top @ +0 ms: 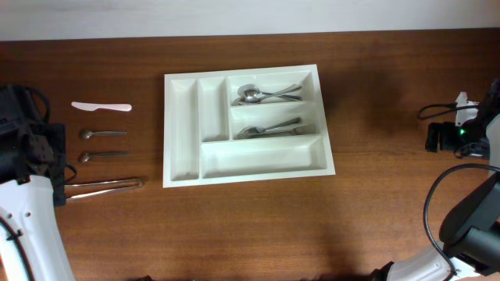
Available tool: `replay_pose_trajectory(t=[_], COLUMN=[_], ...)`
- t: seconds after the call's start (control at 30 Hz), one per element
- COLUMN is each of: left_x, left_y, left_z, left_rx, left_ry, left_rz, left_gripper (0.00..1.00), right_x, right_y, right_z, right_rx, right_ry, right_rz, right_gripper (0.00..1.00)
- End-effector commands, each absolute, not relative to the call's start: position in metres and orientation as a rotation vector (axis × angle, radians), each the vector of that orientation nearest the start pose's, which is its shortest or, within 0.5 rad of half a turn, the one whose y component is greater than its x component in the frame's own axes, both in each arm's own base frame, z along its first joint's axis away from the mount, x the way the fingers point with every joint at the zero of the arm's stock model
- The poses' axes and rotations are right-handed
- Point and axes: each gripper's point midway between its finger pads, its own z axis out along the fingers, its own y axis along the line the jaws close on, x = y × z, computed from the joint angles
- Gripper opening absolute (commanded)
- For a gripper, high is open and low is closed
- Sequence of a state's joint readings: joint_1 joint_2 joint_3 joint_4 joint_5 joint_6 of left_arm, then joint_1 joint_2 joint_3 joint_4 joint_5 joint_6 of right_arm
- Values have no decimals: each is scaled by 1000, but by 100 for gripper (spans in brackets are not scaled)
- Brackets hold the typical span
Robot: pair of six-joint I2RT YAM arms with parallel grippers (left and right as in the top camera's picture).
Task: Pack container
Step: 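Move the left gripper over the silver tongs on the table, then lower the left gripper and align it along the tongs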
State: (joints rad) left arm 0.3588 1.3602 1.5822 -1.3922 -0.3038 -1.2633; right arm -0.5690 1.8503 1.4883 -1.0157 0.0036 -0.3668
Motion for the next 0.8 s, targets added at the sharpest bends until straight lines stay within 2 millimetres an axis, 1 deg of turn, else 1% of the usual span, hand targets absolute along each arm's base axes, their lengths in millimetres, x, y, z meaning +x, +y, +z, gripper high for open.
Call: replay_pose_trajectory(t=[0.0,0.1,0.2,0.3,0.37,0.43,0.57,0.77], left_x=[254,266,267,261,261,262,264,267], left_y=[151,145,145,154,158,160,160,162], left_z=[255,228,195,169,154,142,126,111], left_rx=[-2072,-2209,-2398,-2524,-2562,-2579,-2588,-2614], left_ry=[1729,1799,1847,1867,1890,1919,1966,1989], left_rz=[90,-45,-116,-54,-3,42,117,145], left_gripper=[99,99,99,99,99,99,99,99], right_x=[329,329,329,329,329,329,329,329], right_y=[-213,-213,-213,-213,-213,-213,-213,-213], right_z=[100,100,100,100,100,100,100,100], right_rx=[313,313,313,313,313,313,313,313], right_ry=[2940,2940,2940,2940,2940,2940,2940,2940], right_rz=[-154,-154,-154,-154,-154,-154,-154,-154], right_gripper=[99,99,99,99,99,99,99,99])
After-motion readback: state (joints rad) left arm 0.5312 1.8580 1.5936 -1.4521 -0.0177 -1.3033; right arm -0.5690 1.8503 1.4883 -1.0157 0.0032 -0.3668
